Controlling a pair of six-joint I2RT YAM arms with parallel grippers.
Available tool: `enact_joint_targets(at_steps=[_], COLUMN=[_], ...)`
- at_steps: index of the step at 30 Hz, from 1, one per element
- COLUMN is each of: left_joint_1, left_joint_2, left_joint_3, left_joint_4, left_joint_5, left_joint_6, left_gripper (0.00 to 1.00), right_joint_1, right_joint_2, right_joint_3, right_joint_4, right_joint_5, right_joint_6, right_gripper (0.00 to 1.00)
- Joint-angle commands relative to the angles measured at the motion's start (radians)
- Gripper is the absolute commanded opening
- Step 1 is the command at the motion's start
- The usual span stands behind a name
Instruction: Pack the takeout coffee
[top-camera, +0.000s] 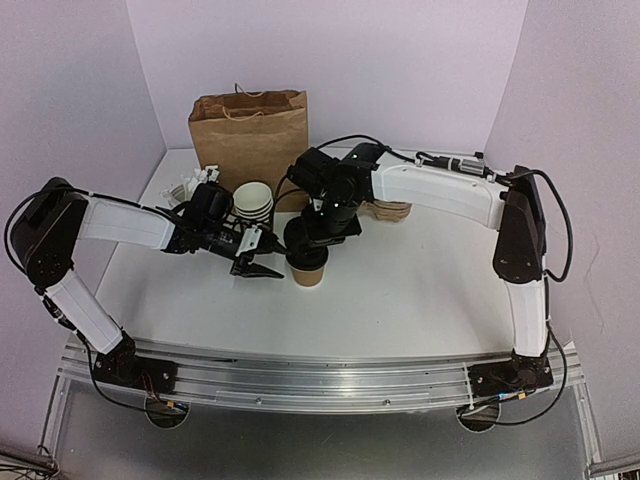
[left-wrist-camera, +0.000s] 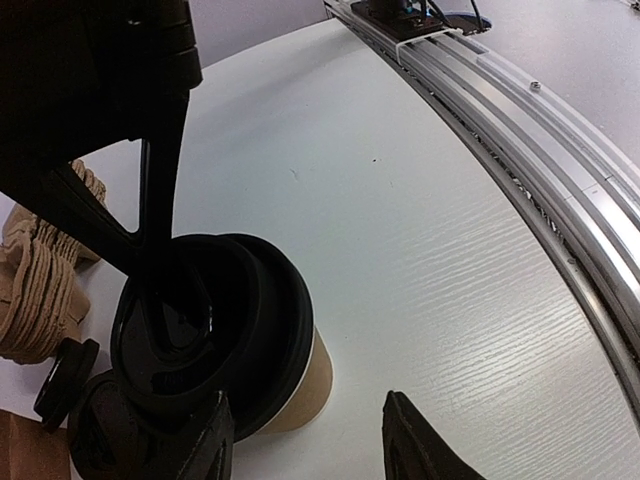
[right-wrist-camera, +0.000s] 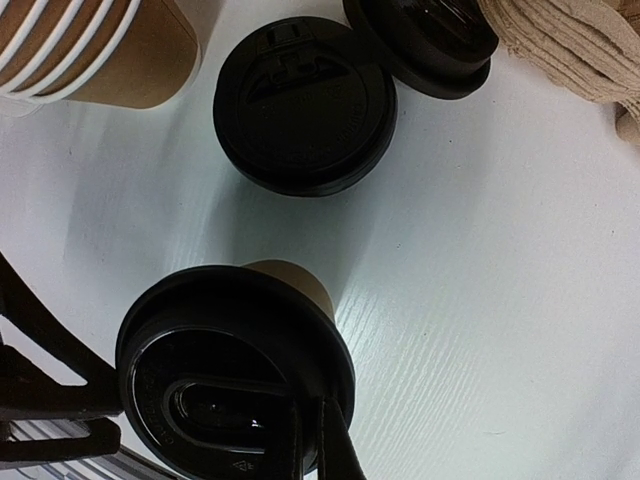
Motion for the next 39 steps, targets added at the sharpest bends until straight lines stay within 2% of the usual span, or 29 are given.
enact_joint_targets(at_steps=[1,11,15,19,29,35,39], left_joint_1=[-0.013,-0.012,-0.008,-0.007,-0.041,-0.073,-0.085], left_joint_2=[0.038,0.071,0.111,0.132,0.147,0.148,0.158], left_joint_3=[0.023,0.039,0.080,0.069,0.058,0.035,0.028], left_joint_4=[-0.028,-0.171,-0.300,-0.307,-0.367,-0.318,-0.313], left_joint_5=[-0.058,-0.048,-0.044,-0.037,-0.110,-0.172,-0.175], left_joint_6=[0.050,0.165,0.185,0.215,0.316,0.286,0.262], left_gripper=[0.47,0.31,0.27,0.21,0.15,0.15,0.16], right_joint_1=[0.010,0.010,0.012,0.013,0.023,0.025,0.027], right_joint_2=[0.026,0.036,0.036,0.031,0.019,-0.001,-0.020], right_joint_3=[-0.013,-0.033,-0.041,-0.069,-0.093,-0.140,-0.239], right_joint_4=[-0.016,-0.013,-0.013,-0.013,-0.013,-0.008,0.057], right_joint_5=[-0.039,-0.040,-0.040,-0.030,-0.009,0.005,-0.008], right_joint_6=[-0.003,0.014,0.026,0.051,0.099,0.112,0.137], right_gripper=[0.00,0.00,0.00,0.00,0.00,0.00,0.00])
